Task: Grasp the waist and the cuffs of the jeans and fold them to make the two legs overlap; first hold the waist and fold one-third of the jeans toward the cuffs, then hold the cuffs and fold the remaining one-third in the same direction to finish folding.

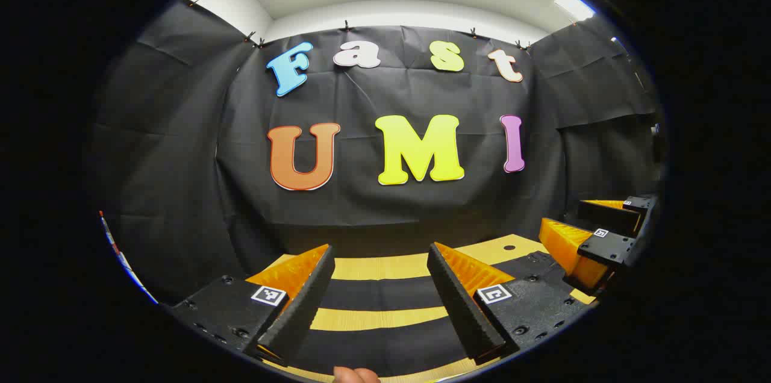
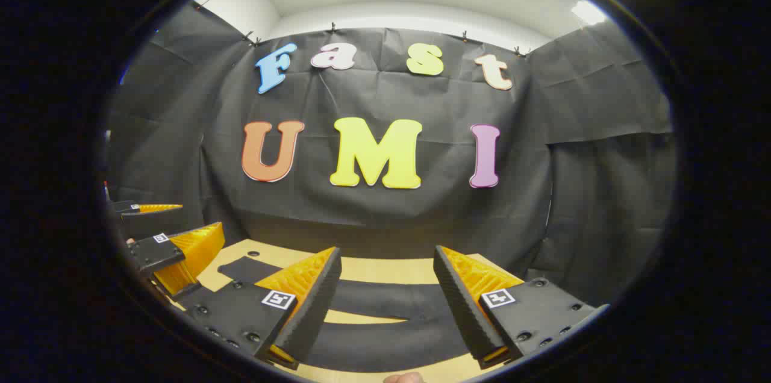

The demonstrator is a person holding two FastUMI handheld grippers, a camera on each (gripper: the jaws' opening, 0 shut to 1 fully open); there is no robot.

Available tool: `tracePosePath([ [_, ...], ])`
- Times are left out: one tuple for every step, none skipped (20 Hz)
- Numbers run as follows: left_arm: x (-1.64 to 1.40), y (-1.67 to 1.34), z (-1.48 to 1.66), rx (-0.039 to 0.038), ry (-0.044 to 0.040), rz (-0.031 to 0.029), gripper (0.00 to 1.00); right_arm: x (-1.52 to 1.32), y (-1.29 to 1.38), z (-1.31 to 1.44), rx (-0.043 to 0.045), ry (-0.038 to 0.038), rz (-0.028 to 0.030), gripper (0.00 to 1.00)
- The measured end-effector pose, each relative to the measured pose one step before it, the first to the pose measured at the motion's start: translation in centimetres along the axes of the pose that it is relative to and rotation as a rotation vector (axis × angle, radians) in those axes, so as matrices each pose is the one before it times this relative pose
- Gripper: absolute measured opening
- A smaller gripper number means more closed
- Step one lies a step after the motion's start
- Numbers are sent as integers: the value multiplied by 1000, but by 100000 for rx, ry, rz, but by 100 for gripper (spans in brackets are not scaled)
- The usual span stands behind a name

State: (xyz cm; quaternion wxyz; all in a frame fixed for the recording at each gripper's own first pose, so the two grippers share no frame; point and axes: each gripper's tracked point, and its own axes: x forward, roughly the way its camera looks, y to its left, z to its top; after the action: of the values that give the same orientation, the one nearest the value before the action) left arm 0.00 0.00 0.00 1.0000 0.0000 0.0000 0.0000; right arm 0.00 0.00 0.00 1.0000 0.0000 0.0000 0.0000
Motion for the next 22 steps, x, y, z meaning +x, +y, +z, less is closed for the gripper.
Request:
tracePosePath([
  [-41, 13, 71, 187, -263, 72, 99, 27, 211, -23, -414, 71, 720, 93],
  [-95, 91, 106, 219, 40, 55, 99, 20, 105, -64, -480, -201, 338, 93],
  [-25, 39, 54, 65, 203, -67, 99, -103, 234, 118, -351, -250, 514, 93],
  [39, 8, -106, -71, 386, -200, 99, 0, 177, -23, 76, -36, 521, 93],
  [87, 62, -90, 173, 385, -48, 99, 61, 141, -135, 115, 293, 767, 93],
  [49, 64, -52, 365, 219, 272, 99, 29, 121, 67, -107, -17, 489, 93],
  [-88, 95, 71, 380, 605, 421, 100, 68, 170, 8, -68, 182, 228, 96],
  [-73, 57, 5, -27, 262, 314, 99, -139, 202, -201, 84, 129, 252, 93],
  [-196, 316, -17, 121, 159, 472, 99, 65, 303, -76, -438, 474, 132, 93],
  [-263, 532, -187, 254, 266, 215, 99, -66, 271, -36, -19, 86, 303, 93],
  [-113, 473, -262, -40, 371, -160, 99, -64, 343, 129, -479, -366, -177, 93],
  [-113, 379, -28, -221, 252, -62, 100, -201, 477, 164, -708, -427, -191, 93],
  [20, 355, 5, -75, 238, -225, 100, -89, 283, 8, -608, -18, -10, 96],
  [79, 198, -35, -13, 94, 39, 99, -114, 247, 69, -304, 90, -25, 96],
  [-94, 459, 22, -254, -84, -72, 100, -87, 182, 9, -251, 317, -307, 93],
  [-111, 311, -254, -764, 1371, 22, 99, -202, 63, -12, -258, 716, 258, 96],
  [-9, 107, -439, -1745, 1675, -134, 99, -69, -423, -94, -358, 102, -677, 96],
  [36, 118, -531, -1617, 2018, 85, 99, -173, -555, -26, 31, 342, -656, 96],
  [-116, 202, -838, -2757, 3173, 24, 99, 62, -751, -498, -73, 1153, -905, 93],
  [-138, 237, -813, -3544, 3324, 502, 99, -6, -1055, -547, 11, 1673, -1806, 95],
  [-153, 423, -872, -3641, 3473, 741, 99, 106, -1684, -1131, 539, 2862, -2721, 93],
  [-93, 941, -1399, -3532, 4951, 2051, 99, 155, -1227, -770, 509, 2163, -1975, 95],
])
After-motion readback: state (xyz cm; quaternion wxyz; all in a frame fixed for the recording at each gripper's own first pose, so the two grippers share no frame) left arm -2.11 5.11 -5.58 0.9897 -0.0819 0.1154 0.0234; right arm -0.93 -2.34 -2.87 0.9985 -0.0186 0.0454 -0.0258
